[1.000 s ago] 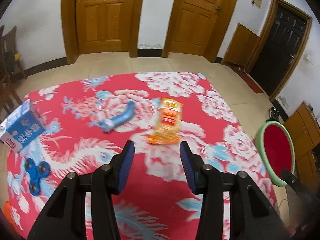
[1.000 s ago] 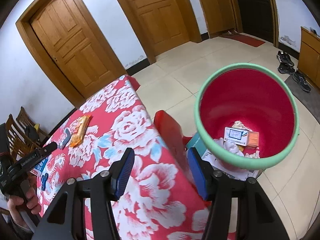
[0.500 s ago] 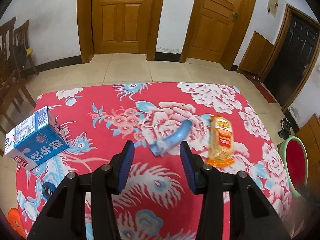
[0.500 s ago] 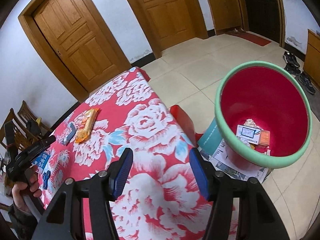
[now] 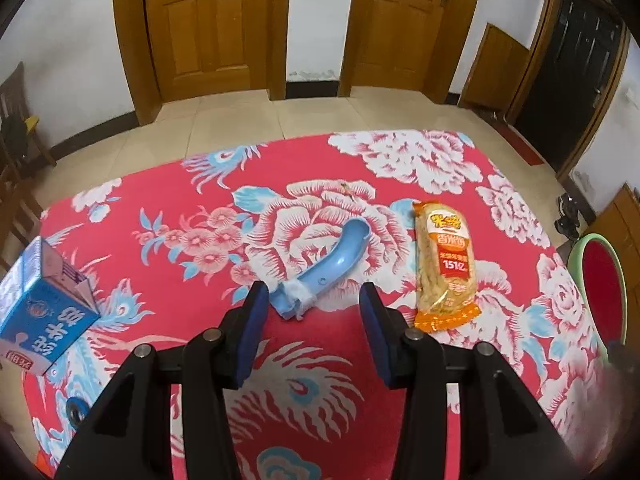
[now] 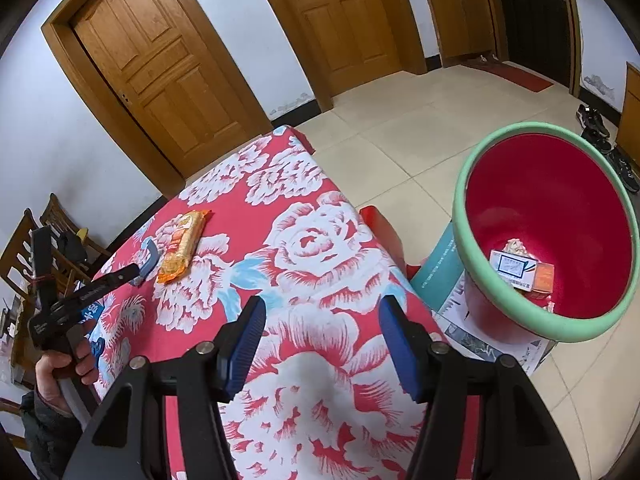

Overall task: Collect trash
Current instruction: 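Grasp the blue plastic tube with the left gripper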

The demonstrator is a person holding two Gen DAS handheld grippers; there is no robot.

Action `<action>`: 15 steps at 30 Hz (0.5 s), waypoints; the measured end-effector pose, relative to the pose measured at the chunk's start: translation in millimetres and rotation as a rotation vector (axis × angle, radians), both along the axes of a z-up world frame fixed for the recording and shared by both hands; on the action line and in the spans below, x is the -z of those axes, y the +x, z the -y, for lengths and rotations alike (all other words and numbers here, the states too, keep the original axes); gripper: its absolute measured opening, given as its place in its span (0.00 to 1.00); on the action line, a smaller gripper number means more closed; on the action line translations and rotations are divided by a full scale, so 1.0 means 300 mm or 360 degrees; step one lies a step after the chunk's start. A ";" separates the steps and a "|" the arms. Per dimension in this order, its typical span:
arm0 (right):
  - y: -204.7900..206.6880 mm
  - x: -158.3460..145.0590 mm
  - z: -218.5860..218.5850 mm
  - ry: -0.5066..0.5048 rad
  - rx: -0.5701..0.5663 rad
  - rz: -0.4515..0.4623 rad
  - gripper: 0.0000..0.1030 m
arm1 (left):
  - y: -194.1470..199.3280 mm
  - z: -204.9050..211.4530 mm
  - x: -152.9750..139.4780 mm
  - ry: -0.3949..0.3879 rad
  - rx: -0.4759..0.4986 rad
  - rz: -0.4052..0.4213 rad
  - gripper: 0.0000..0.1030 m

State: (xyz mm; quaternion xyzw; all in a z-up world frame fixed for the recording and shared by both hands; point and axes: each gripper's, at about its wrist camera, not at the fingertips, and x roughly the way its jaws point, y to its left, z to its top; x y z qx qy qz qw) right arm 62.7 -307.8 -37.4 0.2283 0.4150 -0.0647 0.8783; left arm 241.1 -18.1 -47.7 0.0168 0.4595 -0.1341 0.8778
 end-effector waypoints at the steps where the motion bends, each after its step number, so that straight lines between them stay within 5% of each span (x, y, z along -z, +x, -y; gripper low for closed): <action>1: 0.003 0.002 -0.001 0.0001 -0.0005 -0.0003 0.60 | 0.007 0.002 0.006 0.0002 0.0004 -0.0009 0.46; 10: 0.020 0.008 0.007 0.0029 -0.0020 -0.0006 0.60 | 0.038 0.044 0.034 0.0093 0.0028 -0.0005 0.44; 15: 0.025 0.005 0.006 0.0034 -0.0033 -0.0002 0.60 | 0.050 0.042 0.042 0.0086 0.0024 -0.0020 0.23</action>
